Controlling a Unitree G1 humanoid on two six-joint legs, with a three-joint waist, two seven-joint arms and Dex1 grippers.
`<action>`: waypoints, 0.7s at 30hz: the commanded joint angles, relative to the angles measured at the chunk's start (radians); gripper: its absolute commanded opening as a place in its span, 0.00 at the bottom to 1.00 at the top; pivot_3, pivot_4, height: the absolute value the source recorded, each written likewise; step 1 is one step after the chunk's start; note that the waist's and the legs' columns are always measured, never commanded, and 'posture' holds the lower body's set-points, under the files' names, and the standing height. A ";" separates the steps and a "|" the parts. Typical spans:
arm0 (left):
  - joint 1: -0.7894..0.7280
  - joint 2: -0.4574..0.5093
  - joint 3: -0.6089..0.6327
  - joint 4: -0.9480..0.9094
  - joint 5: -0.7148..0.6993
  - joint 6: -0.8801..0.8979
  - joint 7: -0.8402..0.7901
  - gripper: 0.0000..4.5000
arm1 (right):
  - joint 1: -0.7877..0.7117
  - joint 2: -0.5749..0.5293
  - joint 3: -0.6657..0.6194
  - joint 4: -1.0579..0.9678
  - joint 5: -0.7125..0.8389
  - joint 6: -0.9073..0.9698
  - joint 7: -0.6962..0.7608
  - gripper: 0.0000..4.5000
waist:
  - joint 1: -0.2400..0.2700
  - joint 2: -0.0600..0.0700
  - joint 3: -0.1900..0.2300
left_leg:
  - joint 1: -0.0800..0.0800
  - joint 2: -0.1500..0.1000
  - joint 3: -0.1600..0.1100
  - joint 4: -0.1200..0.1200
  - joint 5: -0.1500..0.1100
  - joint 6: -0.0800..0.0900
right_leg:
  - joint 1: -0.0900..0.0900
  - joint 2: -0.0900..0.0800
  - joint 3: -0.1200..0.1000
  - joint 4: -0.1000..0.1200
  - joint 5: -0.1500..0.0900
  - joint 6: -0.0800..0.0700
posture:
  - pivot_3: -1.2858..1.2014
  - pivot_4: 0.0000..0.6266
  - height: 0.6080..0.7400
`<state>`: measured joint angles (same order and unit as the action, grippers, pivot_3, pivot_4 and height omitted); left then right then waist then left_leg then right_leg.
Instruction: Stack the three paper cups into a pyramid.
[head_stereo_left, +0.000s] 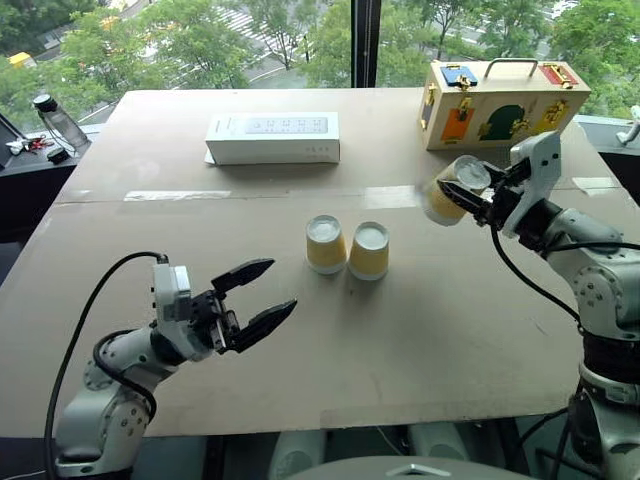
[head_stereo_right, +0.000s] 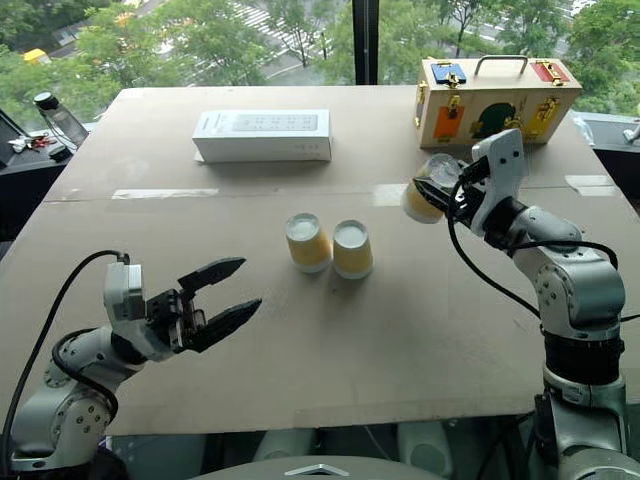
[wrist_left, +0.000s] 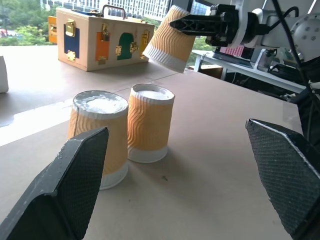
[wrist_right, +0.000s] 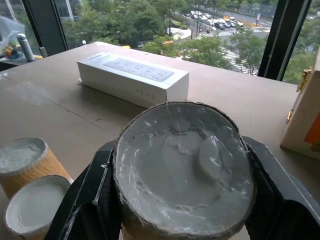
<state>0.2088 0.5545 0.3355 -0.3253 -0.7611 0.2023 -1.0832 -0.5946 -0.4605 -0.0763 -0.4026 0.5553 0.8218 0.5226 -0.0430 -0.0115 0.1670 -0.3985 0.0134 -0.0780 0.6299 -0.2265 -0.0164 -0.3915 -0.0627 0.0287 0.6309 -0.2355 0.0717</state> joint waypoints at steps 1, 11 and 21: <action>0.040 0.011 0.073 0.041 -0.035 -0.035 -0.066 1.00 | -0.118 0.045 0.126 -0.038 0.026 0.059 0.016 0.50 | 0.001 -0.001 -0.001 | 0.000 0.000 0.000 0.000 0.000 0.000 | 0.000 0.000 0.000 0.000 0.000 0.000 | 0.52 0.24 1.00; 0.105 -0.008 0.127 0.066 -0.056 -0.045 -0.119 1.00 | -0.212 0.073 0.350 0.060 -0.091 0.026 0.068 0.50 | 0.013 -0.002 -0.001 | -0.002 -0.001 0.000 0.000 0.000 0.000 | -0.001 -0.002 -0.001 -0.001 -0.001 -0.002 | 0.52 0.24 1.00; 0.141 -0.033 0.122 0.039 -0.054 -0.049 -0.111 1.00 | -0.218 0.033 0.387 0.084 -0.166 0.010 0.118 0.50 | 0.008 -0.002 -0.001 | -0.001 -0.001 -0.001 0.000 0.000 0.000 | -0.001 -0.001 -0.001 0.000 -0.002 -0.003 | 0.52 0.24 1.00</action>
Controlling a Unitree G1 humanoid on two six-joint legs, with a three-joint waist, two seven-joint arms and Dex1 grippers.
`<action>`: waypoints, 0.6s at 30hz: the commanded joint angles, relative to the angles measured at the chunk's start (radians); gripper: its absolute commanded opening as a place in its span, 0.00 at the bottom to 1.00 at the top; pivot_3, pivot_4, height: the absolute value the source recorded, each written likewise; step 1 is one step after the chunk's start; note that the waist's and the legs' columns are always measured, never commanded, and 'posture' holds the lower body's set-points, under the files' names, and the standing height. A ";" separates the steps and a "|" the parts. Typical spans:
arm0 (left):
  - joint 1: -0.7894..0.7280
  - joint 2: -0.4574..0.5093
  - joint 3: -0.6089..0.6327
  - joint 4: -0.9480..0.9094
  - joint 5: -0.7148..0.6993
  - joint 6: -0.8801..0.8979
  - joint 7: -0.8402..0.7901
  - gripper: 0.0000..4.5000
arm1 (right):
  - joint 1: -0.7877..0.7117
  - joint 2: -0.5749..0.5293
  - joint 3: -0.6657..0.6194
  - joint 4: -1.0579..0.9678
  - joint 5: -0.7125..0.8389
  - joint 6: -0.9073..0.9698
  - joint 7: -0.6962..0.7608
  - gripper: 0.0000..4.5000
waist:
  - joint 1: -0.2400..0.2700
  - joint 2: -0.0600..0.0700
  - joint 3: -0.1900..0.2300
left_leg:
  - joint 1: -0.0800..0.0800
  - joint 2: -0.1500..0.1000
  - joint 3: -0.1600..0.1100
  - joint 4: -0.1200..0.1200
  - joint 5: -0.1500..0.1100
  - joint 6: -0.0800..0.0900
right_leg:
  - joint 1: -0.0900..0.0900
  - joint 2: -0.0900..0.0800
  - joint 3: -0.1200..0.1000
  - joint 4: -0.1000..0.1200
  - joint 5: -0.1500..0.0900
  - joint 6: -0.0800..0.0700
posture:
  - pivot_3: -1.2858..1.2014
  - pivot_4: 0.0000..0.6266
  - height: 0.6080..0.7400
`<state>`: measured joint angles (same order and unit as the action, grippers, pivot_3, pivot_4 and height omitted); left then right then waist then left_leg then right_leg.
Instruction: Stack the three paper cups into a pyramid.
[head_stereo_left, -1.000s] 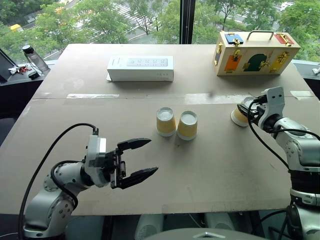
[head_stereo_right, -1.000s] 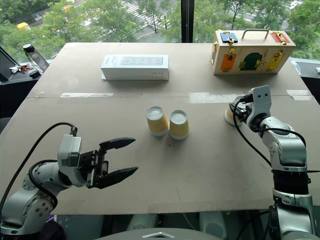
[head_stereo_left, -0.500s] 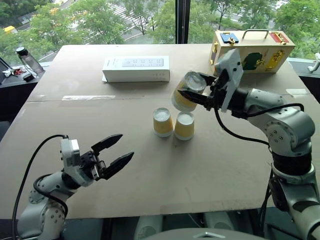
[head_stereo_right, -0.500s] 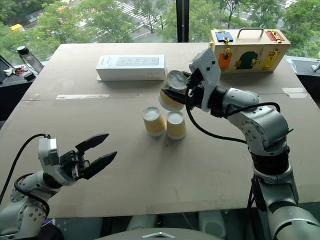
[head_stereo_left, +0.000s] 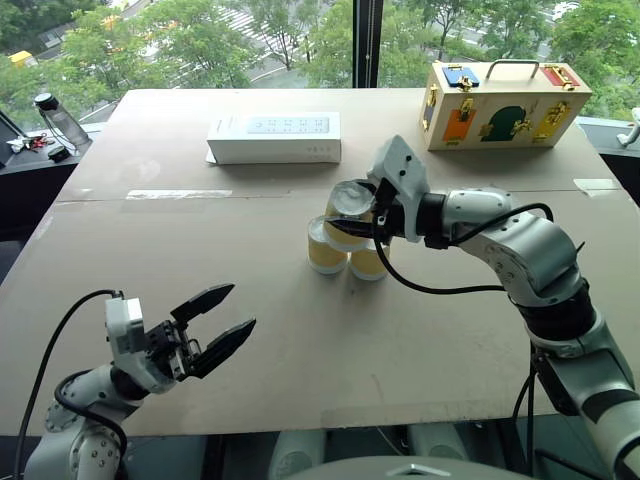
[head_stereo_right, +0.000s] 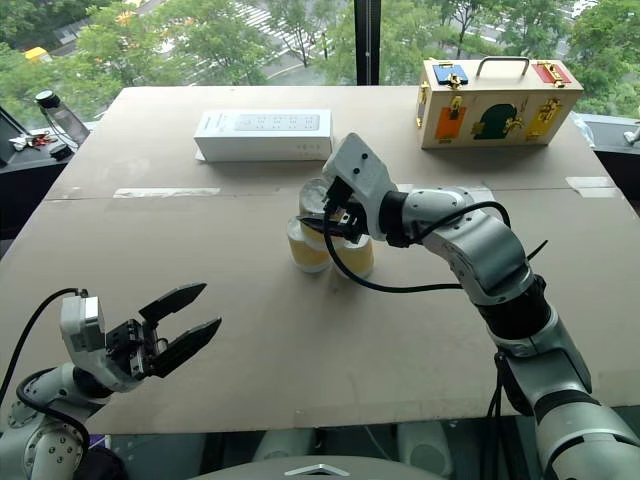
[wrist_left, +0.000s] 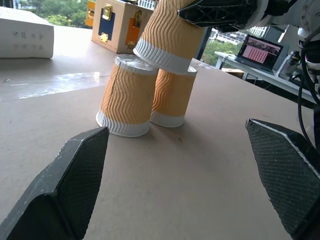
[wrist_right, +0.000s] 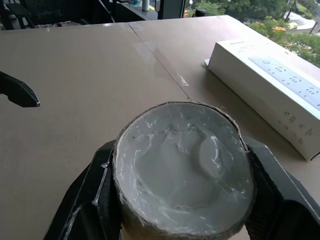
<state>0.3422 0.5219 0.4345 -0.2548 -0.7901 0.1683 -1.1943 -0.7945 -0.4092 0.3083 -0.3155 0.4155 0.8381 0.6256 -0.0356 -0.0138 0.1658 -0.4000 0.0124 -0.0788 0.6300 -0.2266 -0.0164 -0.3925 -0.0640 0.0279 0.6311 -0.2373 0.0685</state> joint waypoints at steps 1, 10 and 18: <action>0.008 -0.001 0.022 -0.033 -0.024 -0.015 0.000 1.00 | -0.019 -0.023 0.009 -0.001 -0.036 -0.010 0.022 0.50 | 0.000 0.000 0.000 | 0.000 0.000 0.000 0.000 0.000 0.000 | 0.000 0.000 0.000 0.000 0.000 0.000 | 0.52 0.24 1.00; -0.019 -0.001 0.002 -0.023 -0.016 -0.009 -0.001 1.00 | -0.024 -0.015 0.020 0.037 -0.064 -0.023 0.053 0.73 | 0.000 0.000 0.000 | 0.000 0.000 0.000 0.000 0.000 0.000 | 0.000 0.000 0.000 0.000 0.000 -0.001 | 0.52 0.24 1.00; -0.020 0.001 -0.041 -0.106 -0.017 0.037 0.052 1.00 | 0.022 -0.057 -0.115 -0.021 -0.024 -0.072 0.078 0.99 | 0.003 0.000 0.000 | -0.001 0.000 0.000 -0.001 0.000 0.000 | -0.001 0.000 0.000 0.000 0.002 0.003 | 0.52 0.24 1.00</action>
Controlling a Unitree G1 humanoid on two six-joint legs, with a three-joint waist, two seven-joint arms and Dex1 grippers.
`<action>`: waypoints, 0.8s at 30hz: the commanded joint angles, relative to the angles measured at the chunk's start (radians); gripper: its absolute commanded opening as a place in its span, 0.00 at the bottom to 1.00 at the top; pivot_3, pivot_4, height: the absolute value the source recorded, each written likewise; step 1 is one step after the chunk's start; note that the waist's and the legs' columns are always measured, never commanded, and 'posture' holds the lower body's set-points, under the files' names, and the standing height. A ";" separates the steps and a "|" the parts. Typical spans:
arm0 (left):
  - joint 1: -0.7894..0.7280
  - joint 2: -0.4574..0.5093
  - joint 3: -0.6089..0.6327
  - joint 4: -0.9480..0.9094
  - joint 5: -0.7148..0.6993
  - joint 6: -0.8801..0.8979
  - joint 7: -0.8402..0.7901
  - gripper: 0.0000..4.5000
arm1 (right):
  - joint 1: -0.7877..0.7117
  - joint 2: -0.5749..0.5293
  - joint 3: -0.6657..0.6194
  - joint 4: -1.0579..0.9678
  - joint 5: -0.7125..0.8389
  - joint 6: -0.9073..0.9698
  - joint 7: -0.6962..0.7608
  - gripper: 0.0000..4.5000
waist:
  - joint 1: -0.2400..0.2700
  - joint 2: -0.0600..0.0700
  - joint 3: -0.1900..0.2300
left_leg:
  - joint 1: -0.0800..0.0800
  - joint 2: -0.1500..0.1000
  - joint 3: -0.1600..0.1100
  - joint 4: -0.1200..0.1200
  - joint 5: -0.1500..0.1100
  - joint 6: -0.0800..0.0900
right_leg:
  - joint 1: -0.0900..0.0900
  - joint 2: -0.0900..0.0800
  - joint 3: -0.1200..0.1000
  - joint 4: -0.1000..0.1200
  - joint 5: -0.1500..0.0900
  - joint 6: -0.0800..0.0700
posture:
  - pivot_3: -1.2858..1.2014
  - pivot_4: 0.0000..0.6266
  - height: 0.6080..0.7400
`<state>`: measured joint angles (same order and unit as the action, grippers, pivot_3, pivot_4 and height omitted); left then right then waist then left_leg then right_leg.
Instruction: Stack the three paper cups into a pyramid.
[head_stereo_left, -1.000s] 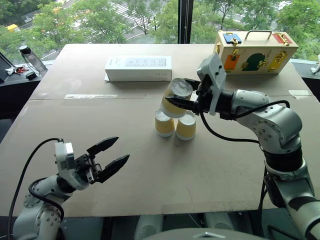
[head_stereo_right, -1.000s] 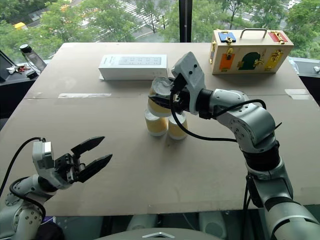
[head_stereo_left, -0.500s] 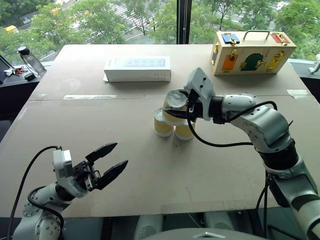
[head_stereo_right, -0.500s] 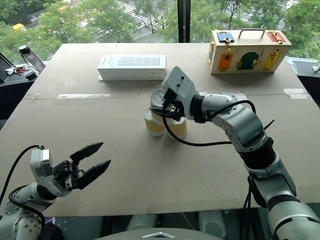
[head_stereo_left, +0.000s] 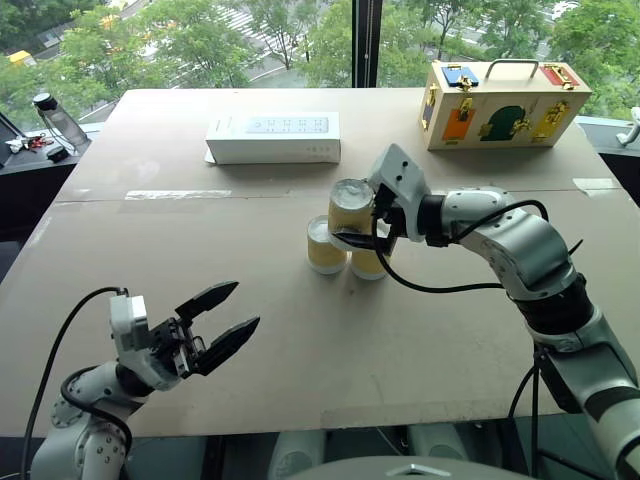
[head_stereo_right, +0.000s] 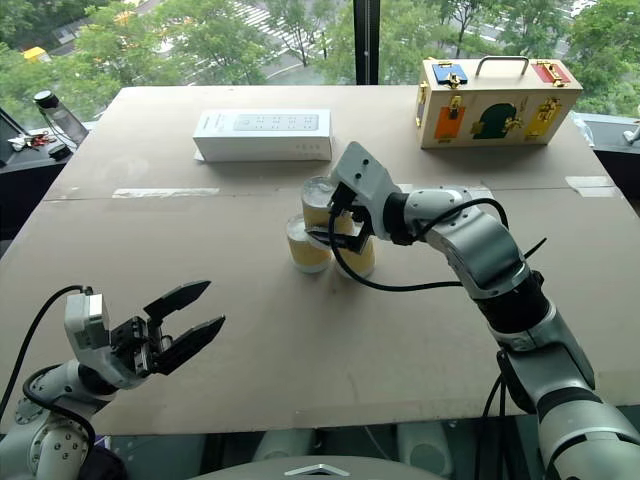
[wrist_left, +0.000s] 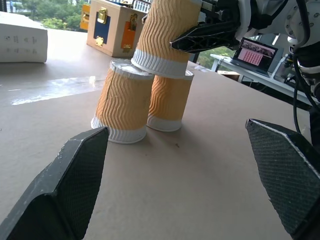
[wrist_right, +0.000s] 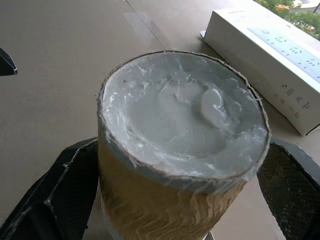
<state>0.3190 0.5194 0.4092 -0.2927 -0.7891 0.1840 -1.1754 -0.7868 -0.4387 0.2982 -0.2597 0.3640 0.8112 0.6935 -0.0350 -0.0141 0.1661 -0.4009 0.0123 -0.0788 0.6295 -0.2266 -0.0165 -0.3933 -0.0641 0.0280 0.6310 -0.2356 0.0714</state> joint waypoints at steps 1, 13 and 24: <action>0.000 0.003 -0.027 -0.080 -0.005 0.030 0.057 1.00 | 0.038 -0.043 -0.134 -0.101 0.042 -0.053 0.021 0.99 | 0.003 0.000 0.000 | 0.000 0.000 0.000 0.000 0.000 0.000 | 0.000 0.000 0.000 -0.001 0.000 0.000 | 0.52 0.24 1.00; 0.000 0.061 -0.081 -0.067 0.110 0.068 0.173 1.00 | 0.640 -0.210 -0.592 -0.441 0.233 -0.119 0.069 0.99 | 0.018 0.000 0.000 | 0.001 0.000 0.002 0.000 0.000 0.000 | 0.001 0.000 0.001 -0.001 -0.001 -0.002 | 0.52 0.24 1.00; 0.052 0.109 -0.034 -0.040 0.115 0.059 0.144 1.00 | 1.210 -0.174 -0.786 -0.491 0.175 -0.391 0.174 0.99 | 0.021 -0.002 -0.001 | 0.002 0.001 0.003 0.001 0.000 0.000 | 0.002 0.000 0.001 -0.002 -0.005 0.001 | 0.52 0.24 1.00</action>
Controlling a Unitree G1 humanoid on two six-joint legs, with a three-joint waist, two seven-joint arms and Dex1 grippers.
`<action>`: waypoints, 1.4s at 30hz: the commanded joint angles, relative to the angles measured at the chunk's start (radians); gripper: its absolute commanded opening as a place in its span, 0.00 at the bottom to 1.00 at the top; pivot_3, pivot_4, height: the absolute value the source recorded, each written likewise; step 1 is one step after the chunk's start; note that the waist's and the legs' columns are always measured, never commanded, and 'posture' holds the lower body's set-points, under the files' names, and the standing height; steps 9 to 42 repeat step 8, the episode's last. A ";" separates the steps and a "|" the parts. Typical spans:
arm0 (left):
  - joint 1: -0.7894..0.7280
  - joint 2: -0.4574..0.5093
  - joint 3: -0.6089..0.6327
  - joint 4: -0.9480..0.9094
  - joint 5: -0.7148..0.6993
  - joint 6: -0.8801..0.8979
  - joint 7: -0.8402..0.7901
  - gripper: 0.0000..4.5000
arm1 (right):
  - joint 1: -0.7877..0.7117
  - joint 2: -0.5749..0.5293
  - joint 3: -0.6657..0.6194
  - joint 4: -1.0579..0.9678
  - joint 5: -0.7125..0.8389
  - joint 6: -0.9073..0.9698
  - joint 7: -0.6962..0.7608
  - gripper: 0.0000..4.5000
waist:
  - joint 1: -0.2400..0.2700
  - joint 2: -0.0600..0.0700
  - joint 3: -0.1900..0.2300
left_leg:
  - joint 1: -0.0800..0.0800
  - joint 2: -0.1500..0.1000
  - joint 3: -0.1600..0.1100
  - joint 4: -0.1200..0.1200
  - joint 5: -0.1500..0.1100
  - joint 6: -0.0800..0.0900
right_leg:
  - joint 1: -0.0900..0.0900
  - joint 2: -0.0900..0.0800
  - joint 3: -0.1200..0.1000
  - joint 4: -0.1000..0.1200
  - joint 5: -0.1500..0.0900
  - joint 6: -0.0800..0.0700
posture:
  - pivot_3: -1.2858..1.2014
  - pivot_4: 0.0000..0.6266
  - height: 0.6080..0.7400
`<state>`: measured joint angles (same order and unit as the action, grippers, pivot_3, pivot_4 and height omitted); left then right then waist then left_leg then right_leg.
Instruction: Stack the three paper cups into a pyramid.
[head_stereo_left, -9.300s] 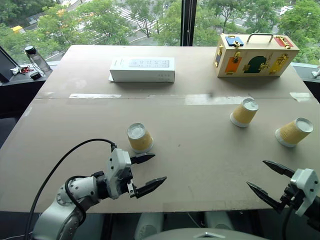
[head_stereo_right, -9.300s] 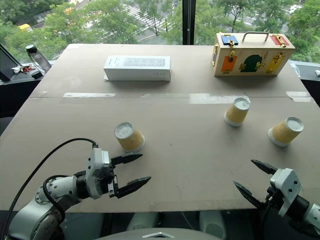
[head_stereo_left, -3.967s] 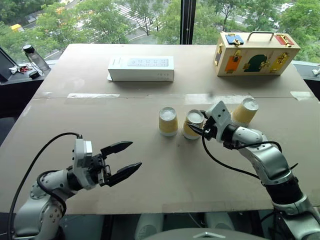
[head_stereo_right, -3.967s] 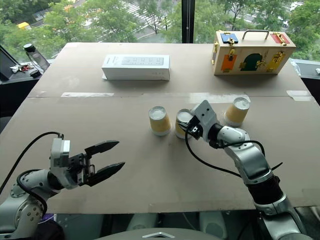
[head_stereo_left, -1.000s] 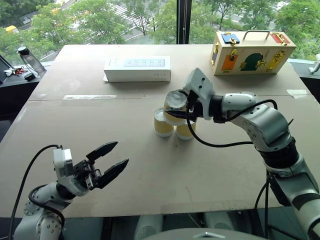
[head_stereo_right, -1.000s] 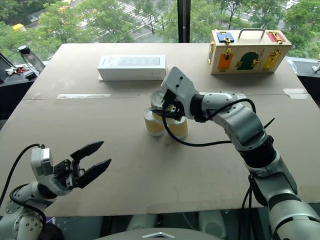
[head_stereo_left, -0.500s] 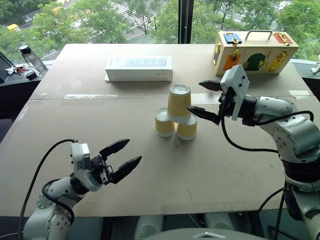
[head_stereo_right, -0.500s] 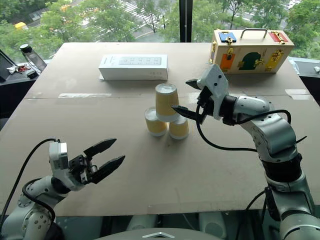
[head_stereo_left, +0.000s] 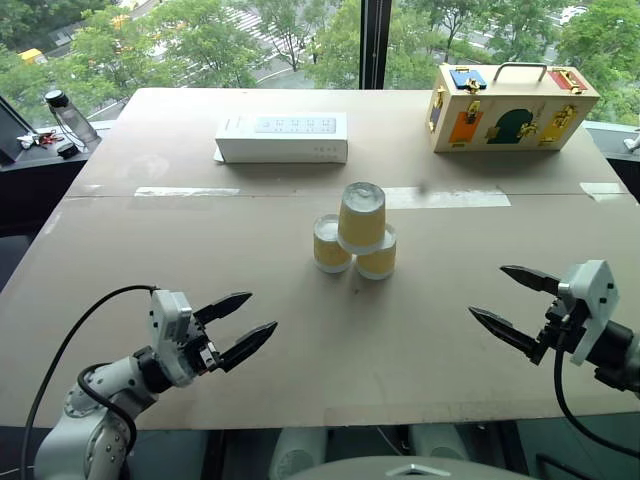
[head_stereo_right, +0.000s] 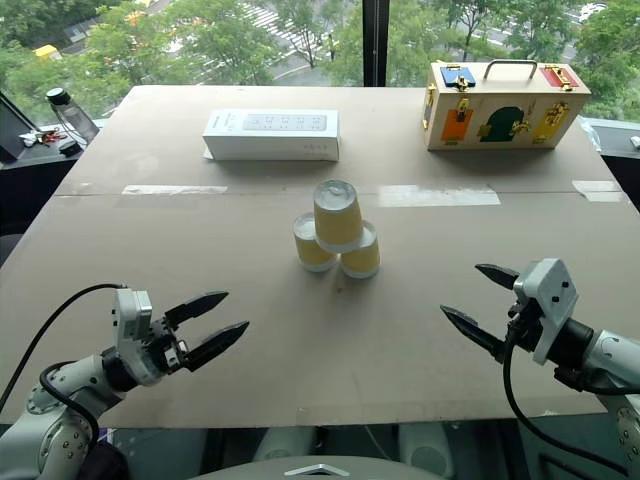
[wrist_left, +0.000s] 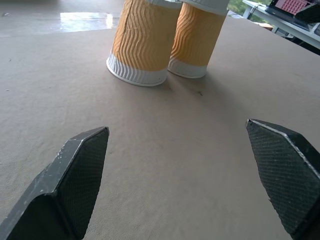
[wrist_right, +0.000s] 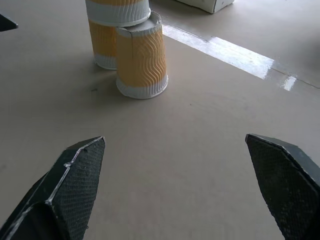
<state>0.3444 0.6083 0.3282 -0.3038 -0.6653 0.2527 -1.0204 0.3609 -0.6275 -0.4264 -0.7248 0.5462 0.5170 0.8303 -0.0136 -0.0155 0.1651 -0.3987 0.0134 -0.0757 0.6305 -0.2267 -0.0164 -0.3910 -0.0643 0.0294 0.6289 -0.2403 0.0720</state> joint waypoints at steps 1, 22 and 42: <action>0.040 0.025 0.062 -0.031 -0.013 -0.007 -0.015 1.00 | 0.100 0.025 -0.076 -0.018 -0.012 -0.128 0.051 0.99 | -0.001 0.000 0.000 | 0.000 0.000 0.000 0.000 0.000 0.000 | 0.000 0.000 0.000 0.000 0.000 0.000 | 0.52 0.24 1.00; 0.071 0.052 0.101 -0.018 -0.003 -0.012 -0.031 1.00 | 0.205 0.041 -0.075 0.073 -0.062 -0.277 0.094 0.99 | 0.002 -0.001 -0.001 | 0.000 0.001 0.001 0.000 0.000 0.000 | 0.000 0.000 0.000 -0.001 0.000 0.000 | 0.52 0.24 1.00; 0.071 0.052 0.101 -0.018 -0.003 -0.012 -0.031 1.00 | 0.205 0.041 -0.075 0.073 -0.062 -0.277 0.094 0.99 | 0.002 -0.001 -0.001 | 0.000 0.001 0.001 0.000 0.000 0.000 | 0.000 0.000 0.000 -0.001 0.000 0.000 | 0.52 0.24 1.00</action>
